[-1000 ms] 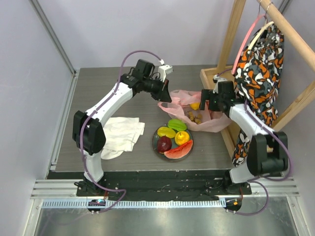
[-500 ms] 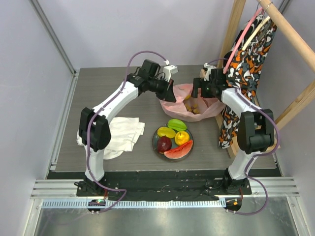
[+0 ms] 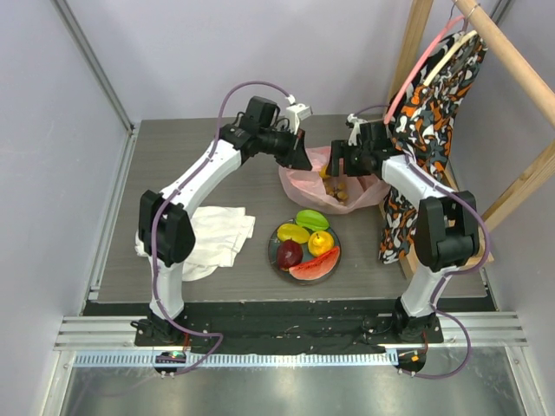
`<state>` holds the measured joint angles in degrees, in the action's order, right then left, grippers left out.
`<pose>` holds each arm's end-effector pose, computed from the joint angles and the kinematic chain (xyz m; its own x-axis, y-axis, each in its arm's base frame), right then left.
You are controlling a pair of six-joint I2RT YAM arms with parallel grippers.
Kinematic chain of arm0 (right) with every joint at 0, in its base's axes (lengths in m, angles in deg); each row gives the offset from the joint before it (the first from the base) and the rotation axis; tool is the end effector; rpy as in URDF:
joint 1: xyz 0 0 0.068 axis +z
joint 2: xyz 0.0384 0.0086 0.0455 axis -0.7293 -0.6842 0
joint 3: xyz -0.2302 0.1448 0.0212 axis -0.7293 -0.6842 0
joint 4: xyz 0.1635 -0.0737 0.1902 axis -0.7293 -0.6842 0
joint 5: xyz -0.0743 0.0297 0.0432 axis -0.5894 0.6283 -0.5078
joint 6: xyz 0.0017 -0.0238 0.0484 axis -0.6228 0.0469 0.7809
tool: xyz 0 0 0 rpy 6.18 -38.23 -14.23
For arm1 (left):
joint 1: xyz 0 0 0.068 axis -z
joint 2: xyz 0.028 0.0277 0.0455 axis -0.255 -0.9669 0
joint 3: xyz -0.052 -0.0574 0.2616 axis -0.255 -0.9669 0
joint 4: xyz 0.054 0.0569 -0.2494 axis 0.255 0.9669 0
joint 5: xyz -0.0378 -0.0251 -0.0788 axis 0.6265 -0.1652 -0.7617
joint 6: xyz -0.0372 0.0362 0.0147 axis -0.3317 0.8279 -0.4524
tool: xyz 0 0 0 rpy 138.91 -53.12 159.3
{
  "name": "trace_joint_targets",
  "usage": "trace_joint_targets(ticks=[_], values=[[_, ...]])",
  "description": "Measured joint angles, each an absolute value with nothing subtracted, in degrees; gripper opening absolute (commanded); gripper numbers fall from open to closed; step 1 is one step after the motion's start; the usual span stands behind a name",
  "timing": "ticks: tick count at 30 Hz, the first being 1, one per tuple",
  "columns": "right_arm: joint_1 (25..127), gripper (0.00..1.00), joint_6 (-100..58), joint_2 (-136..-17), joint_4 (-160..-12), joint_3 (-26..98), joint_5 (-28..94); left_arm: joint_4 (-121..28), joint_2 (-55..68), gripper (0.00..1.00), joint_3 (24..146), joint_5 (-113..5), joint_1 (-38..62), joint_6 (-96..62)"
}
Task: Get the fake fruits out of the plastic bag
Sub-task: Take out the fake fruit from the plastic bag.
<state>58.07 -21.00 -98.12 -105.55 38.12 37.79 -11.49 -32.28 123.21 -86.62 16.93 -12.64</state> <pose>0.3933 0.0862 0.2457 -0.7299 -0.0269 -0.6830 -0.2590 0.9356 0.2399 0.3781 -0.2609 0.3344 -0.6203 0.2665 -0.7377 0.7661 0.4075 -0.4970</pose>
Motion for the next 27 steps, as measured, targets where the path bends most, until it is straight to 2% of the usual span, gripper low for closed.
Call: trace_joint_targets(ticks=[2, 8, 14, 16, 18, 19, 20, 23, 27], values=[[58.31, 0.89, -20.12, -98.49, -105.31, 38.16, 37.68, -11.54, -32.28, 0.00, 123.38, -86.80, 16.65, -12.95], [58.64, 0.98, -15.01, -104.57, -103.26, 42.38, 36.67, -11.89, -32.67, 0.00, 123.38, -88.11, 16.27, -15.05], [60.52, 1.00, -6.07, -113.05, -100.04, 48.63, 35.91, -13.27, -33.90, 0.00, 123.38, -90.17, 16.93, -17.04], [61.59, 0.97, -3.40, -117.03, -98.99, 52.59, 35.45, -13.66, -34.12, 0.00, 123.36, -90.41, 17.59, -17.39], [63.08, 0.90, -1.48, -123.13, -97.77, 59.17, 35.16, -14.01, -34.18, 0.00, 123.36, -90.34, 18.72, -17.56], [63.89, 0.83, -0.45, -126.89, -97.53, 63.69, 34.86, -14.16, -34.18, 0.00, 123.36, -90.25, 19.33, -17.54], [64.48, 0.63, 0.40, -130.23, -96.74, 67.32, 34.73, -14.21, -34.18, 0.00, 123.36, -90.12, 19.99, -17.23], [65.61, 0.39, 1.30, -136.22, -94.12, 73.98, 34.62, -13.66, -34.16, 0.00, 123.36, -89.20, 21.54, -16.32], [65.02, 0.27, 0.22, -136.76, -92.07, 73.90, 37.63, -12.46, -33.87, 0.00, 123.21, -87.32, 22.55, -14.39]])
